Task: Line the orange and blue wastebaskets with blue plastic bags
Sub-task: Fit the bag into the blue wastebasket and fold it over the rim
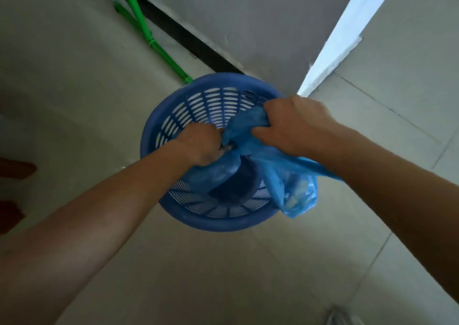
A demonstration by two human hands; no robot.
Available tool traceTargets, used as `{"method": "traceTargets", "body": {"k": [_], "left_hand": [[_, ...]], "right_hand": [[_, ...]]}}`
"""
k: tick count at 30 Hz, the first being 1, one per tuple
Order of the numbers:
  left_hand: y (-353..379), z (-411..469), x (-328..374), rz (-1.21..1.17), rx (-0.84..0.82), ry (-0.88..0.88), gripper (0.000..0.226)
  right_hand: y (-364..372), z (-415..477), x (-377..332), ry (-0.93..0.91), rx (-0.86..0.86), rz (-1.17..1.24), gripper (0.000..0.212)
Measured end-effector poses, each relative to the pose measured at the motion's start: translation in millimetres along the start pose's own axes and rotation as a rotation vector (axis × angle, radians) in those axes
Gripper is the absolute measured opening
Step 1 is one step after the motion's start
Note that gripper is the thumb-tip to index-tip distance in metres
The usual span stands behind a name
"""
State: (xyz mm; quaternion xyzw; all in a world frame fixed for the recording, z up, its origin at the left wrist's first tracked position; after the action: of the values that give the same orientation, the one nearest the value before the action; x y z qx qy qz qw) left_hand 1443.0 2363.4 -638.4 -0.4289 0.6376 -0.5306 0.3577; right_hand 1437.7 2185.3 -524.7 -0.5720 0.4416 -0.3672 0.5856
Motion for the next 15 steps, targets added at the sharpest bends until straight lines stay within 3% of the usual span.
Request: {"method": "traceTargets", "body": {"k": [3, 7, 10, 12, 15], "left_hand": [[-7, -3, -5, -0.008, -0.031, 0.015, 0.051], [-27, -20, -14, -0.137, 0.145, 0.032, 0.055], [-50, -49, -8, -0.16, 0.425, -0.019, 0.042], [-61, -73, 1, -0.298, 0.577, -0.115, 0.027], [-67, -102, 19, -0.558, 0.566, -0.27, 0.035]], "right_hand": [[18, 6, -14, -0.085, 0.02, -0.078, 0.037], [27, 8, -25, -0.129, -0.003, -0.087, 0.026], [29, 13, -32, -0.086, -0.078, 0.082, 0.029], [26, 15, -36, -0.02, -0.141, 0.229, 0.031], [23, 14, -40, 0.089, -0.22, 0.441, 0.032]]}}
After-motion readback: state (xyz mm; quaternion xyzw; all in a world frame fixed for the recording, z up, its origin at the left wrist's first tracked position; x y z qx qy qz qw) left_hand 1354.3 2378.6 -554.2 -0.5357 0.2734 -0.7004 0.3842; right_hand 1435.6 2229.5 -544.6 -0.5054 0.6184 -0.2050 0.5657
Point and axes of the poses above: each hand's wrist, its own z-axis towards the middle knuckle, its own y-axis out of the palm, x = y × z, the point moved 2 cm from there along z, towards the middle knuckle, and after that the axes turned 12 degrees about x, right-handed, at the moved point
